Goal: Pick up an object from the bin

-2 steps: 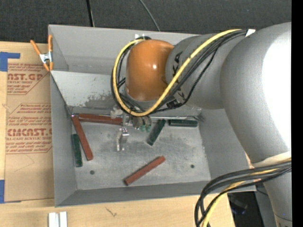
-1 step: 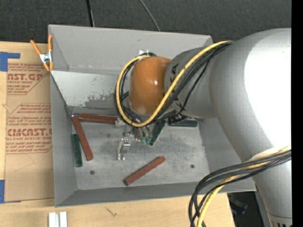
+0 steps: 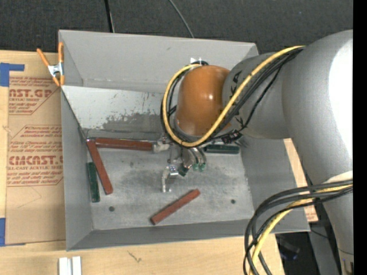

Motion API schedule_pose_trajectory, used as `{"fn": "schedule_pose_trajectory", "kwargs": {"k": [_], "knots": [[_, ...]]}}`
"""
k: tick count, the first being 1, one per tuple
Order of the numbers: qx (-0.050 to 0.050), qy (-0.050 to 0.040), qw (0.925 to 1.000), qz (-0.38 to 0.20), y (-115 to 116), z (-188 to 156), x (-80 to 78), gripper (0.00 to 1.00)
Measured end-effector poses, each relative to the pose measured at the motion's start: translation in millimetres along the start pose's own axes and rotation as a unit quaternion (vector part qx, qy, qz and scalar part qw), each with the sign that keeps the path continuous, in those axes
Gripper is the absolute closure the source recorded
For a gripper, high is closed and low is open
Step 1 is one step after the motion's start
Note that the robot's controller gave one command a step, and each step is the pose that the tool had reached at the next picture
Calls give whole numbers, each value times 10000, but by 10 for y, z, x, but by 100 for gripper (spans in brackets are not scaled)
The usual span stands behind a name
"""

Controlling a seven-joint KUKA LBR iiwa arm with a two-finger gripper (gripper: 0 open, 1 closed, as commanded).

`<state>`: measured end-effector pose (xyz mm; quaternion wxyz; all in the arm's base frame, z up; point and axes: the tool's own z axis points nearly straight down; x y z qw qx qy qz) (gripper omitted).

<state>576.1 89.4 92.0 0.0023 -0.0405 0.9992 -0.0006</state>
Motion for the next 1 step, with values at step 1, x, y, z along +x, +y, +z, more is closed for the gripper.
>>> {"fn": "schedule_pose_trajectory", "kwargs": {"k": [1], "knots": [[-18, -62, 9956, -937, -199, 153, 531, 100]]}}
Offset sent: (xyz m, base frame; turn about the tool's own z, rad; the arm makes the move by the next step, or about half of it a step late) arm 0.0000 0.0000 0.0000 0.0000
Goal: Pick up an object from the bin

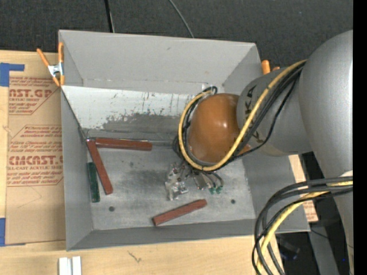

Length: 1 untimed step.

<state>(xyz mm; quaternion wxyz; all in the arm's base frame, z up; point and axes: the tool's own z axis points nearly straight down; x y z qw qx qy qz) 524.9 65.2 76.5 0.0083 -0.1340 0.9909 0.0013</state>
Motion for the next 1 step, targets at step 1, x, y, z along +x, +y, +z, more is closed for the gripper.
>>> {"fn": "schedule_pose_trajectory", "kwargs": {"k": [1], "knots": [[-4, 62, 10000, -1, -2, 39, 46, 0]]}}
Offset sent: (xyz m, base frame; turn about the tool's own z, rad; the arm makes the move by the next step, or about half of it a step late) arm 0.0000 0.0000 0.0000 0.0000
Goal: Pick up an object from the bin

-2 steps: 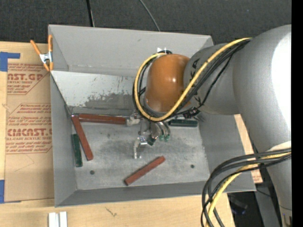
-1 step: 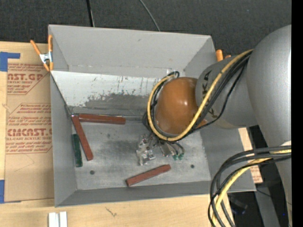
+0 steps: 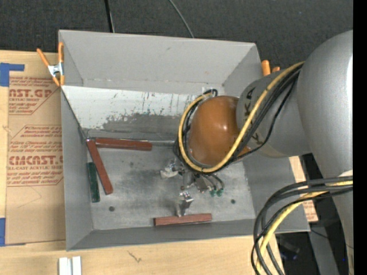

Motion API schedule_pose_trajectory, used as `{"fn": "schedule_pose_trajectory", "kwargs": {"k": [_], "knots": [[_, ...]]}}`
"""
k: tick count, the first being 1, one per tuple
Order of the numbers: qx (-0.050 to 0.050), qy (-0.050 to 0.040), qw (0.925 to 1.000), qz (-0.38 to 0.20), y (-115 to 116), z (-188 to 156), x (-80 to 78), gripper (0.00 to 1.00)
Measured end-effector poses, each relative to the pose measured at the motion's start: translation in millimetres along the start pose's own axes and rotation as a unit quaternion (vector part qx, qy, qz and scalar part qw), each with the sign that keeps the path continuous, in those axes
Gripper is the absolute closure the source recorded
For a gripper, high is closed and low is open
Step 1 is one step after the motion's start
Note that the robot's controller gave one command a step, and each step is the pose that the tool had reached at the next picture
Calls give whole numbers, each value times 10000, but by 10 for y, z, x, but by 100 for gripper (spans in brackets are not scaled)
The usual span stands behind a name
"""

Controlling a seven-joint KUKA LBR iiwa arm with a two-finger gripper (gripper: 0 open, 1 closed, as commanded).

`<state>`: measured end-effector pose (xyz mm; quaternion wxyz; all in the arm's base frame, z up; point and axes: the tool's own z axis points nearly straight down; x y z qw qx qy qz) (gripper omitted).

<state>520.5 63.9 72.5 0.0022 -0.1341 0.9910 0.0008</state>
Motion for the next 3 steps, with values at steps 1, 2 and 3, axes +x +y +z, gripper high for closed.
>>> {"fn": "schedule_pose_trajectory", "kwargs": {"k": [1, 2, 3], "knots": [[-1, 2, 10000, 0, 0, -1, -2, 0], [22, 65, 9994, -340, 126, -8, -362, 0], [-4, -18, 9970, -780, 262, -39, -700, 0]]}}
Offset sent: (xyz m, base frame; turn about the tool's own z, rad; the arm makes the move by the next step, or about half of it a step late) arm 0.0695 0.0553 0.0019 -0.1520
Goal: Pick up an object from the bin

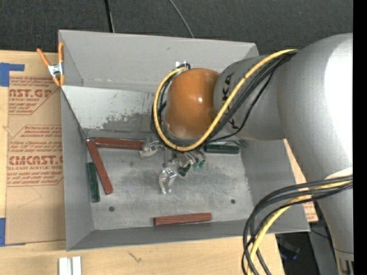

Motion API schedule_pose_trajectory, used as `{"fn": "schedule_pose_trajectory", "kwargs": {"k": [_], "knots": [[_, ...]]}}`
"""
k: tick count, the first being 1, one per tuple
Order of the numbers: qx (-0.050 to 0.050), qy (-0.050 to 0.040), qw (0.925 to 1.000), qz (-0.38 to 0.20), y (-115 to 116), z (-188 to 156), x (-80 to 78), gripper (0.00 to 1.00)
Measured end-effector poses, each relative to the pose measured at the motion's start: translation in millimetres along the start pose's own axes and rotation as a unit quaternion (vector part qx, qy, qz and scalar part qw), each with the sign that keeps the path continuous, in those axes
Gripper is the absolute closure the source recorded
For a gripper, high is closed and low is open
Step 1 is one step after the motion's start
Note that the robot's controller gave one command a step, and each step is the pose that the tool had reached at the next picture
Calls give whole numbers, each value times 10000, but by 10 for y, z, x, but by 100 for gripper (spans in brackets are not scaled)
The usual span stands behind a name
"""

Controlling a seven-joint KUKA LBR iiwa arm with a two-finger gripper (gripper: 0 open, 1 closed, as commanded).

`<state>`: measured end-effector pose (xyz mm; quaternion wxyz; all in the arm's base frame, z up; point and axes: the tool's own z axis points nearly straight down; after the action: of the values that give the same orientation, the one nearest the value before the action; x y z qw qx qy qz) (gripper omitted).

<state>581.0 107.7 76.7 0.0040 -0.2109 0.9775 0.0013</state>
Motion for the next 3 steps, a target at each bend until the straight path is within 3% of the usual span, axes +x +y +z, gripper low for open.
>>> {"fn": "schedule_pose_trajectory", "kwargs": {"k": [1, 2, 3], "knots": [[-2, 33, 9992, -395, -777, -49, 426, 100], [-6, 32, 9992, -396, -774, -49, 425, 0], [-7, 32, 9992, -396, -774, -48, 425, 0]]}}
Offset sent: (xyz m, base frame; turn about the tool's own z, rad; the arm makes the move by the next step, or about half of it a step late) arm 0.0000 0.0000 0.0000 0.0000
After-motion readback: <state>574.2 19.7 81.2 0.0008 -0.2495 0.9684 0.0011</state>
